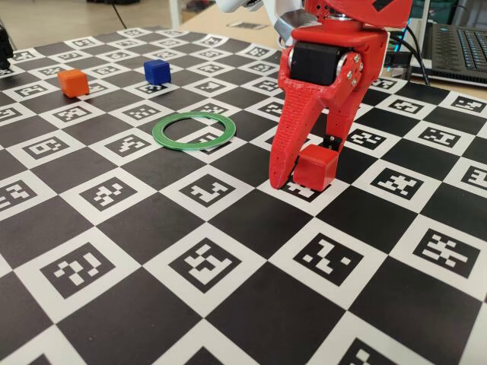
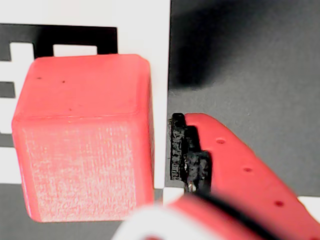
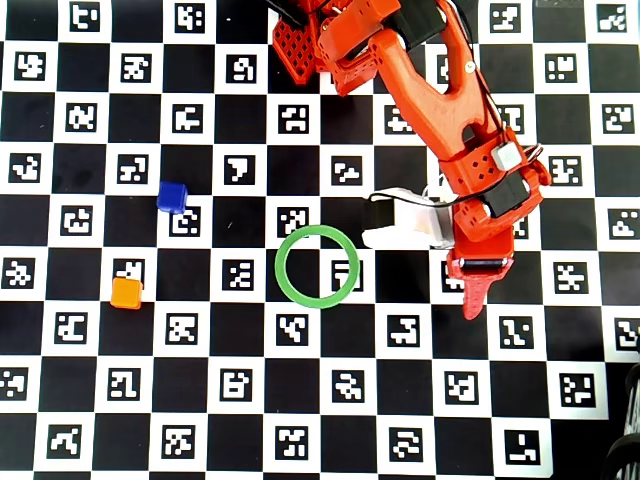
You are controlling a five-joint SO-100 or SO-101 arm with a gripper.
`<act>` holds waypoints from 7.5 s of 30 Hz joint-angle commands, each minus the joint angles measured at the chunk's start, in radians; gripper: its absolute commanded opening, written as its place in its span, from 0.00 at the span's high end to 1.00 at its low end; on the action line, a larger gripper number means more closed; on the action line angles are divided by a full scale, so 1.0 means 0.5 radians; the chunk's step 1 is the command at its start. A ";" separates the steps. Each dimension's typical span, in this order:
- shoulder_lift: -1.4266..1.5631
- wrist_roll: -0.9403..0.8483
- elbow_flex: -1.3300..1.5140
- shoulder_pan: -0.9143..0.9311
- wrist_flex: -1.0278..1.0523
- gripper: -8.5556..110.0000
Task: Grab the red cube then put it in the green circle then put the blue cube on top and finally the orange cube on top
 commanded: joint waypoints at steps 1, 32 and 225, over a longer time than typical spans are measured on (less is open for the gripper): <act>0.049 -0.015 -0.046 0.018 -0.028 0.53; 0.166 -0.120 -0.117 0.012 0.074 0.87; 0.196 -2.807 0.202 2.847 0.129 0.52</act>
